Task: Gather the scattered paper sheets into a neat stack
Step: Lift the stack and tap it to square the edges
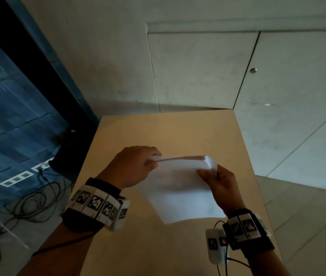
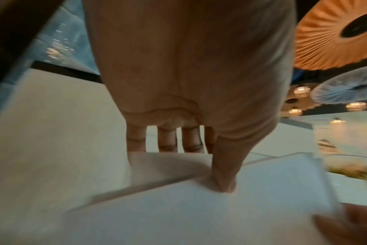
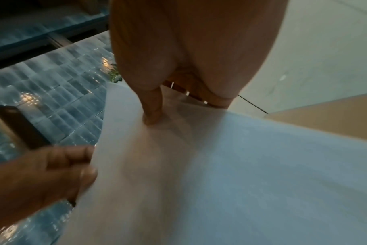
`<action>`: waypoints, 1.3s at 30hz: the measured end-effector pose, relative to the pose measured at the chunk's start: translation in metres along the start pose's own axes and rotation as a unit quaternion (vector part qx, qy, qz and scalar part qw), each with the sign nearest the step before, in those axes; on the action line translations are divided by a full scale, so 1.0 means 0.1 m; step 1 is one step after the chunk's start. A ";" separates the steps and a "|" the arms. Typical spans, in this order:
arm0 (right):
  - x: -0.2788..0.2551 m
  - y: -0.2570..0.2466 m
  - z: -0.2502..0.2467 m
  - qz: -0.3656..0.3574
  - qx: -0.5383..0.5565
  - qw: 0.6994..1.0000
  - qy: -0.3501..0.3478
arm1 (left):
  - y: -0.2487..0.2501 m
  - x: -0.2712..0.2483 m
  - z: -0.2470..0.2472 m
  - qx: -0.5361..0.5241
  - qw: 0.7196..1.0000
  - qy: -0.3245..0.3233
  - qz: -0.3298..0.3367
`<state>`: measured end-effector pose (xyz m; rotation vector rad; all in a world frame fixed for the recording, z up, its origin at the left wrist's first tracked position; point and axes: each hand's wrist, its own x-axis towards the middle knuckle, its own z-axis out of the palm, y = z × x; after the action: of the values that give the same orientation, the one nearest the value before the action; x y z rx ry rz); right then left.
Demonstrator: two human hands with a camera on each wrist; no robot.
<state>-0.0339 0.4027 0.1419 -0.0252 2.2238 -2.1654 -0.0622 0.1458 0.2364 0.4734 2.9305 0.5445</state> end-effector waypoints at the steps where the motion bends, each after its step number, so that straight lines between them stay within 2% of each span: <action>1: -0.01 0.02 -0.03 0.003 0.021 1.000 0.007 | -0.13 -0.06 0.04 -0.058 0.997 0.030 -0.027; 2: -0.02 0.02 -0.05 0.008 0.038 0.999 0.014 | -0.22 -0.12 0.09 -0.140 0.986 0.067 -0.058; 4: -0.02 0.01 -0.07 0.018 0.067 0.997 0.026 | -0.31 -0.24 0.21 -0.328 0.929 0.121 -0.121; 5: -0.03 0.00 -0.08 0.020 0.080 0.996 0.026 | -0.29 -0.27 0.28 -0.404 0.896 0.124 -0.140; 6: -0.03 -0.01 -0.08 0.019 0.089 0.996 0.025 | -0.27 -0.30 0.36 -0.449 0.874 0.112 -0.146; 7: -0.02 -0.02 -0.07 0.019 0.094 0.995 0.022 | -0.27 -0.30 0.45 -0.460 0.872 0.092 -0.140; 9: -0.02 -0.01 -0.05 0.022 0.088 0.996 0.014 | -0.25 -0.28 0.61 -0.453 0.877 0.086 -0.137; 13: -0.08 0.09 0.00 0.007 0.017 1.000 0.004 | -0.25 -0.28 0.81 -0.418 0.879 0.152 -0.172; 17: -0.17 0.03 -0.02 -0.050 0.006 0.998 0.033 | -0.14 -0.32 0.76 -0.395 0.886 0.207 -0.130; 20: -0.16 0.09 -0.03 -0.068 -0.059 0.995 0.039 | -0.11 -0.35 0.74 -0.372 0.894 0.229 -0.097; 24: -0.08 0.42 0.08 0.010 -0.129 0.992 0.013 | -0.26 -0.30 1.08 -0.307 0.924 0.177 -0.143; 26: -0.05 0.56 0.14 0.039 -0.152 0.988 0.007 | -0.30 -0.29 1.23 -0.274 0.932 0.171 -0.165; 29: 0.01 0.61 0.19 0.056 -0.184 0.980 0.043 | -0.31 -0.26 1.32 -0.253 0.929 0.193 -0.191; 32: 0.03 0.57 0.23 0.041 -0.211 0.975 0.065 | -0.31 -0.24 1.33 -0.240 0.925 0.213 -0.203; 35: 0.01 0.44 0.27 0.003 -0.222 0.969 0.105 | -0.22 -0.24 1.24 -0.219 0.925 0.260 -0.172; 39: -0.10 0.24 0.30 -0.052 -0.191 0.968 0.152 | -0.03 -0.32 1.03 -0.208 0.907 0.346 -0.120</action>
<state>-0.0225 0.3740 0.1171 0.1970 2.8429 -1.8527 -0.0147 0.1673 0.1417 -0.1812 3.2539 1.5206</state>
